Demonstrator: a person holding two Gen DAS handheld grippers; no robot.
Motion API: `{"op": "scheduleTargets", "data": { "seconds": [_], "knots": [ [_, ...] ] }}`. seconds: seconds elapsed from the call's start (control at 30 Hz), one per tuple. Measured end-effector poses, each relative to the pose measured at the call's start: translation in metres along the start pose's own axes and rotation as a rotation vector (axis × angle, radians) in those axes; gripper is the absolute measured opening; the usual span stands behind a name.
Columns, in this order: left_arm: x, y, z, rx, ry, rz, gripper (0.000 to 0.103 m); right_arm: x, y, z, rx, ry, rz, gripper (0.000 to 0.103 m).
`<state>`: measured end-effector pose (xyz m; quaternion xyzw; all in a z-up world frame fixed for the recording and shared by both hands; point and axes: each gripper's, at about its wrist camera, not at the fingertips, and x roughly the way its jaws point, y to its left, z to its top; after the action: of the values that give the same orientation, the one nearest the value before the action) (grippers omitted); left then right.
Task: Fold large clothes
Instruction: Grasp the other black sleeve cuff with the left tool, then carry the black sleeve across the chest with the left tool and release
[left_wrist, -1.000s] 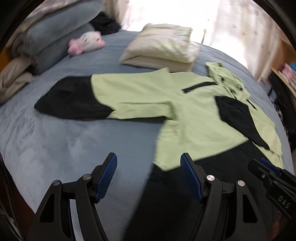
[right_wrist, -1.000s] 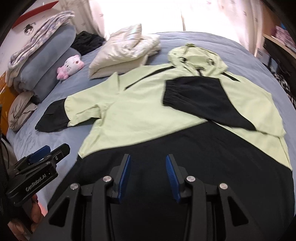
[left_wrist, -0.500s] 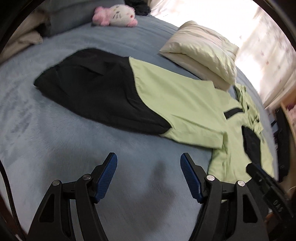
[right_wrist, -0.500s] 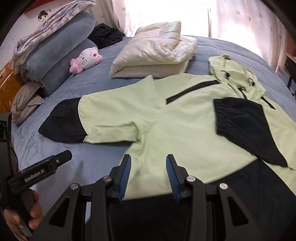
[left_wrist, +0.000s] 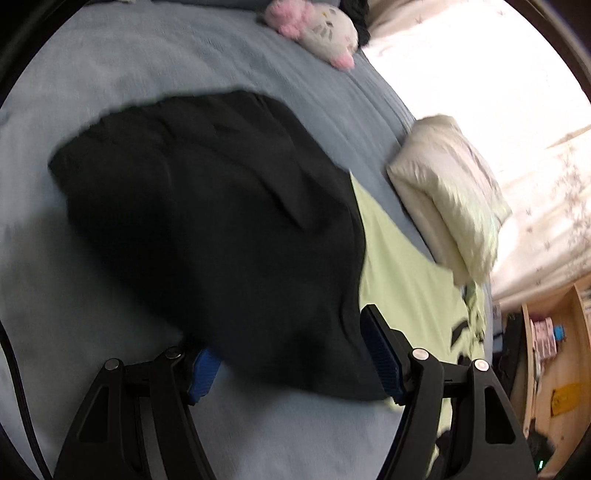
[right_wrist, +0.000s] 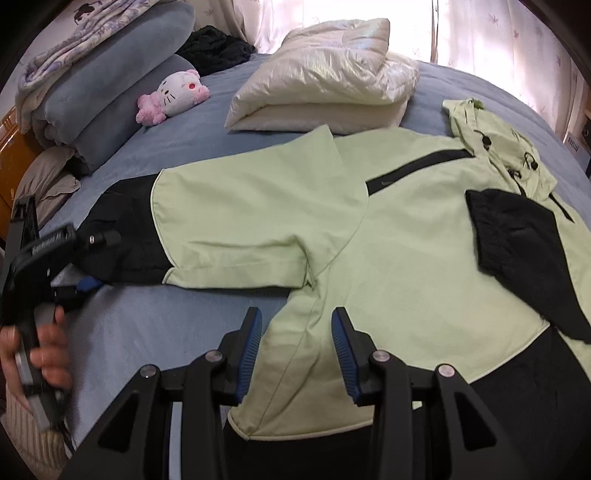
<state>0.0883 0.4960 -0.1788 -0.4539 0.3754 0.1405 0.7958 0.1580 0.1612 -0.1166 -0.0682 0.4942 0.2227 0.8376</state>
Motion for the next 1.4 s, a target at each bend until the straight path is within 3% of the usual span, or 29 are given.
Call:
{"op": "scheduleTargets", "data": {
  "seconds": [0.07,0.1,0.13,0.2,0.3,0.4,0.53,0.67,0.77,1.0,1.1,1.17,1.3,1.4],
  "knots": [
    [0.001,0.002,0.01,-0.02,-0.05,0.038,0.069,0.0,-0.001,-0.002,0.003,0.004,-0.001,0.039],
    [0.0,0.002,0.014,-0.022,-0.073,0.053,0.06,0.0,-0.003,-0.003,0.005,0.006,-0.003,0.039],
    [-0.001,-0.001,0.017,-0.01,-0.108,0.107,0.038,0.0,-0.003,-0.003,0.008,0.006,-0.004,0.039],
    [-0.005,-0.01,0.021,0.038,-0.141,0.192,0.006,-0.001,-0.006,-0.004,0.016,0.009,-0.001,0.039],
    [-0.025,-0.036,0.016,0.111,-0.215,0.182,0.004,-0.006,-0.011,-0.006,0.036,0.005,0.01,0.039],
    [-0.051,-0.089,0.001,0.254,-0.269,0.163,0.003,-0.013,-0.016,-0.008,0.055,-0.007,0.022,0.039],
    [-0.075,-0.158,-0.027,0.431,-0.268,0.129,0.003,-0.031,-0.029,-0.011,0.094,-0.03,0.046,0.039],
    [-0.085,-0.232,-0.065,0.592,-0.215,0.08,0.003,-0.06,-0.052,-0.016,0.137,-0.085,0.049,0.039],
    [-0.086,-0.291,-0.112,0.717,-0.132,0.023,0.003,-0.087,-0.079,-0.023,0.192,-0.132,0.048,0.039],
    [-0.06,-0.376,-0.227,0.935,0.014,-0.051,0.003,-0.137,-0.159,-0.059,0.338,-0.214,-0.036,0.039],
    [-0.037,-0.386,-0.276,0.99,0.078,-0.035,0.009,-0.146,-0.198,-0.082,0.415,-0.21,-0.084,0.039],
    [-0.008,-0.384,-0.308,1.022,0.148,0.0,0.019,-0.15,-0.22,-0.097,0.46,-0.202,-0.107,0.039],
    [0.029,-0.372,-0.339,1.01,0.274,0.03,0.068,-0.154,-0.258,-0.125,0.534,-0.17,-0.136,0.039],
    [0.031,-0.36,-0.342,0.949,0.346,-0.026,0.076,-0.152,-0.272,-0.137,0.553,-0.148,-0.123,0.041]
  ]
}}
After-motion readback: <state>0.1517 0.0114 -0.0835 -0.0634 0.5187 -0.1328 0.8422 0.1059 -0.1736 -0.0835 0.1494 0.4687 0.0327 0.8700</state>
